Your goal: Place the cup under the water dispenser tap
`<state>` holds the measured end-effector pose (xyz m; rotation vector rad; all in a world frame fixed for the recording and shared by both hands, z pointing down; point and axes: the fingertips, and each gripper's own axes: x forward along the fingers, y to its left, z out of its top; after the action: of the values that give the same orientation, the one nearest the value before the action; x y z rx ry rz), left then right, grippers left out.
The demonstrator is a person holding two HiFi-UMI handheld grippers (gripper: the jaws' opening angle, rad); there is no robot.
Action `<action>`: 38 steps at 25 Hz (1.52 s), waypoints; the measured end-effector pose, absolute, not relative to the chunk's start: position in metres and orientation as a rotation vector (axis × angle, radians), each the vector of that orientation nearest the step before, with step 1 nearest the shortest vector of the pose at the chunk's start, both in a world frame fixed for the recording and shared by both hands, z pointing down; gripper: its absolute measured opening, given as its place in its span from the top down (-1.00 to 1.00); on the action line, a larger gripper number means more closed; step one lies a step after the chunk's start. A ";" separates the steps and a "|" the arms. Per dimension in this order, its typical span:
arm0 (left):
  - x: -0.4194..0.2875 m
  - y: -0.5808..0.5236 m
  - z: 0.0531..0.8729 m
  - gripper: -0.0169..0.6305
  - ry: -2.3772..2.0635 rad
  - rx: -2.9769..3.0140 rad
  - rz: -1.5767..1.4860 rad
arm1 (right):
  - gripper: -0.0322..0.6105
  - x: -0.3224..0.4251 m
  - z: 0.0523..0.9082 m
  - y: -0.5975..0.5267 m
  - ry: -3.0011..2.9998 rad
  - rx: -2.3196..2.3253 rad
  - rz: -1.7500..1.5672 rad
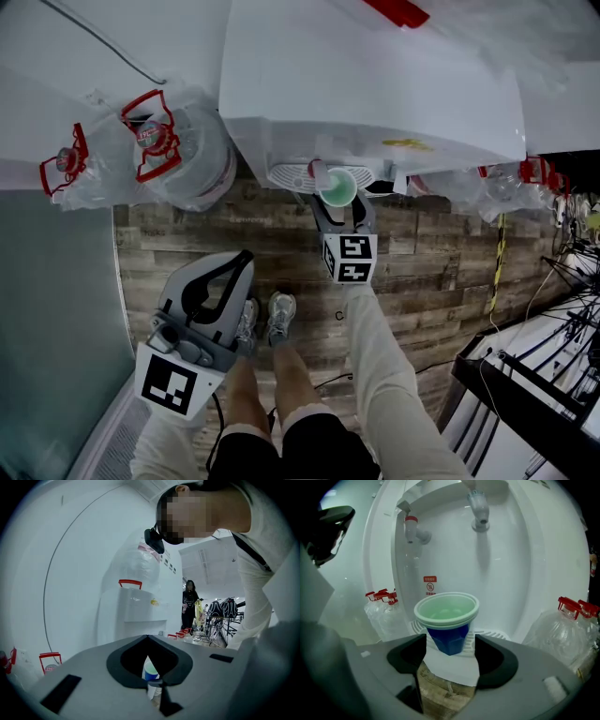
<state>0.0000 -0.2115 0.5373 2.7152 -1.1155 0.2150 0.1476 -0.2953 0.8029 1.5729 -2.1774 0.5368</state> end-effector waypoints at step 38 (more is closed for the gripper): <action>-0.007 -0.183 0.464 0.93 -1.088 2.786 0.232 | 0.87 0.157 0.610 -0.197 -2.318 1.898 0.509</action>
<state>-0.0067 -0.1834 0.4640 2.7862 -1.0877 0.2317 0.1565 -0.1972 0.6103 1.8983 -2.3181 0.5095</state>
